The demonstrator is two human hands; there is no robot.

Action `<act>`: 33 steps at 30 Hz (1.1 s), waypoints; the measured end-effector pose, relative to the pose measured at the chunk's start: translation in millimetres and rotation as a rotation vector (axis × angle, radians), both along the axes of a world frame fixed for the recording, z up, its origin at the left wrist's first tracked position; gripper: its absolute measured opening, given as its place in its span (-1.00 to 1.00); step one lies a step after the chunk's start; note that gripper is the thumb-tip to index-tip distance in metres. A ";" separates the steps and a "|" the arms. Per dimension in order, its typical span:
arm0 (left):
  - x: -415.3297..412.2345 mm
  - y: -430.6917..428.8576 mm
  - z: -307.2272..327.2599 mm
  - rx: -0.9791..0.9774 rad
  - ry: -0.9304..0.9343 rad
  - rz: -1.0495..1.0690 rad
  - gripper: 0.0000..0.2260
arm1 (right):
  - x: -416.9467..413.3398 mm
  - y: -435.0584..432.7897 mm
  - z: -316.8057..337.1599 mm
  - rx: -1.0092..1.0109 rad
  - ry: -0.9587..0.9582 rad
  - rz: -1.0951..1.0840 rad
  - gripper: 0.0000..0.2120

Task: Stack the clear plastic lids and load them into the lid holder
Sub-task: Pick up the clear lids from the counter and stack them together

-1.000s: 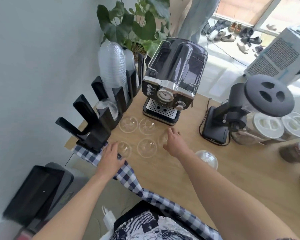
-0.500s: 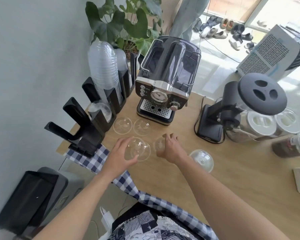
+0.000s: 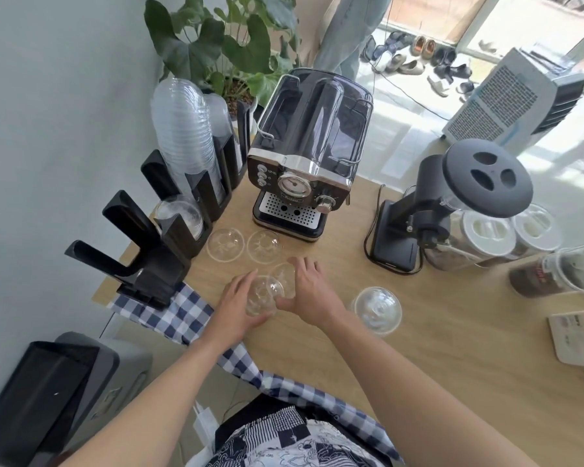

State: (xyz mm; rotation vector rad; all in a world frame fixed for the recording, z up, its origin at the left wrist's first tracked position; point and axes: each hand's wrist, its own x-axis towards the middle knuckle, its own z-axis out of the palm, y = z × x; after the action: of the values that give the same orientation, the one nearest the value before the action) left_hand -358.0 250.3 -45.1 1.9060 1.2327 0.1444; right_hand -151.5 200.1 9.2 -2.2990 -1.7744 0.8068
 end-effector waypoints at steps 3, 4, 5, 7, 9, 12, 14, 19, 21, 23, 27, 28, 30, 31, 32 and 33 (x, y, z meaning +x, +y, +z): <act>-10.9 5.6 -3.2 -0.033 0.005 0.001 0.01 | -11.7 -0.7 -3.0 0.019 0.008 0.035 -0.15; -17.0 7.7 -4.6 -0.044 0.015 0.000 0.01 | -15.1 -0.5 -4.5 0.022 0.002 0.051 -0.15; -24.1 9.8 -5.8 -0.049 0.030 -0.001 0.02 | -18.4 -0.3 -6.3 0.020 -0.007 0.069 -0.16; -38.7 12.9 -6.7 -0.059 0.059 -0.001 0.01 | -24.5 0.2 -9.4 0.010 -0.025 0.102 -0.17; -50.1 15.4 -3.6 -0.070 0.061 0.004 -0.05 | -28.7 0.7 -12.5 -0.006 -0.019 0.114 -0.17; -57.9 19.0 3.7 -0.036 0.042 0.047 -0.25 | -33.0 0.7 -17.6 -0.028 -0.004 0.112 -0.17; -57.2 23.0 10.4 0.028 0.036 0.081 -0.37 | -35.3 1.3 -21.5 -0.037 -0.011 0.119 -0.17; -40.0 39.5 25.6 0.126 0.009 0.096 -0.45 | -34.4 3.6 -30.9 -0.058 -0.023 0.124 -0.19; -32.8 49.9 26.4 0.161 0.004 0.082 -0.46 | -32.9 4.4 -31.7 -0.058 -0.014 0.106 -0.17; -25.9 62.1 25.7 0.192 0.016 0.064 -0.46 | -30.3 7.7 -28.8 -0.029 0.014 0.064 -0.17; -14.6 86.0 20.7 0.254 0.072 -0.004 -0.39 | -19.3 32.4 -22.7 0.045 0.006 0.005 -0.33; -11.9 91.0 19.0 0.261 0.102 -0.022 -0.36 | -16.4 41.4 -21.6 0.048 -0.012 0.003 -0.35; -6.4 99.3 16.2 0.241 0.163 -0.027 -0.29 | -11.3 59.0 -19.5 0.035 -0.045 0.009 -0.34; -4.0 101.6 15.3 0.225 0.190 -0.022 -0.26 | -9.3 66.2 -18.6 0.030 -0.054 0.015 -0.33; -2.5 103.2 14.1 0.214 0.216 -0.017 -0.23 | -8.1 72.5 -18.0 0.022 -0.060 0.024 -0.32; -1.7 104.8 12.3 0.211 0.243 -0.016 -0.21 | -7.4 78.4 -17.4 0.013 -0.065 0.036 -0.31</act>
State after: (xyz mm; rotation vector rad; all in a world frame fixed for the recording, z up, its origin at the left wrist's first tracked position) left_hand -359.7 355.1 -32.8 2.1646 1.4084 0.0350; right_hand -158.9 278.4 -8.2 -2.3165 -1.8468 0.7317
